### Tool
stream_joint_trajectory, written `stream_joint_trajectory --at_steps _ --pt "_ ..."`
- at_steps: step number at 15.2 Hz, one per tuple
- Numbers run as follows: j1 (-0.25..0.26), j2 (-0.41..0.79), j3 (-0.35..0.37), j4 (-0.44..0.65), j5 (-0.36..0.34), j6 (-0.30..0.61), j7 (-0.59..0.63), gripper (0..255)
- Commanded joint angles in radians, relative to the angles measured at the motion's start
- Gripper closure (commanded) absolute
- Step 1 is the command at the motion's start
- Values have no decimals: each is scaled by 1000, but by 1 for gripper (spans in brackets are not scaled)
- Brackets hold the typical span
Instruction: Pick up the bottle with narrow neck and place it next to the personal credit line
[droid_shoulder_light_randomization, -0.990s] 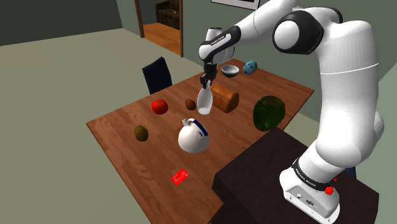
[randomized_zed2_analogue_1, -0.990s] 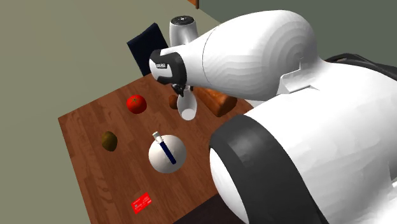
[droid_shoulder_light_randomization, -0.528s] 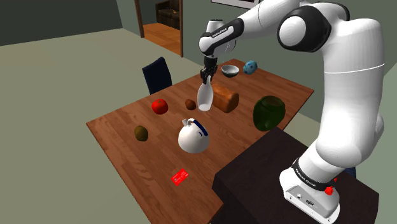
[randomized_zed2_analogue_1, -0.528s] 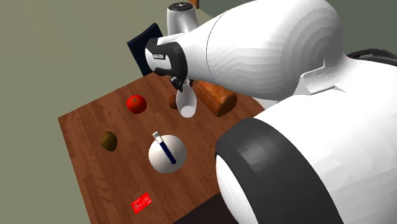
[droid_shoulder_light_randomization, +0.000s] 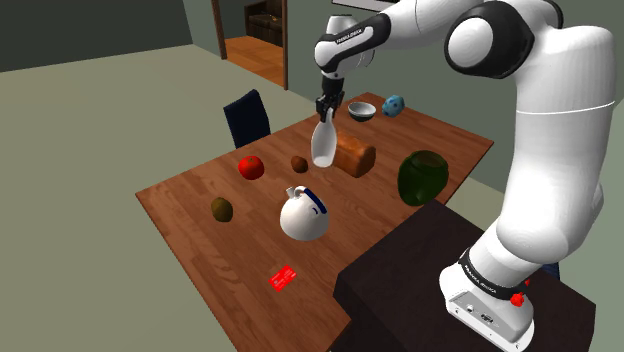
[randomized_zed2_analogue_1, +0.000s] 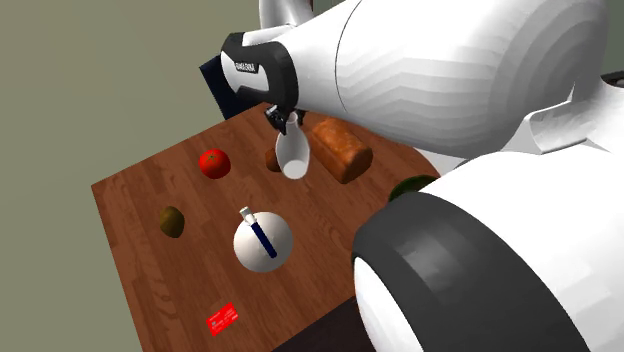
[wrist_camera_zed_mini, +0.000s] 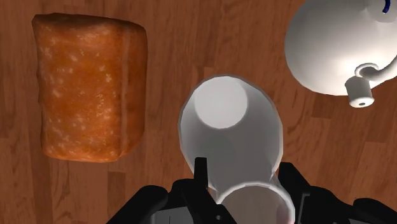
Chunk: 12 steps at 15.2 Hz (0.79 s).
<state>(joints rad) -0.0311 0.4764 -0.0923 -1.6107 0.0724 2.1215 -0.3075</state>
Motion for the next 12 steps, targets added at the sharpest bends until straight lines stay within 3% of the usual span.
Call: stream_joint_trajectory --at_steps 1,12 --pt "1 -9 -1 15 -2 -23 2 255" --pt "1 -52 -4 99 -8 -150 9 255"
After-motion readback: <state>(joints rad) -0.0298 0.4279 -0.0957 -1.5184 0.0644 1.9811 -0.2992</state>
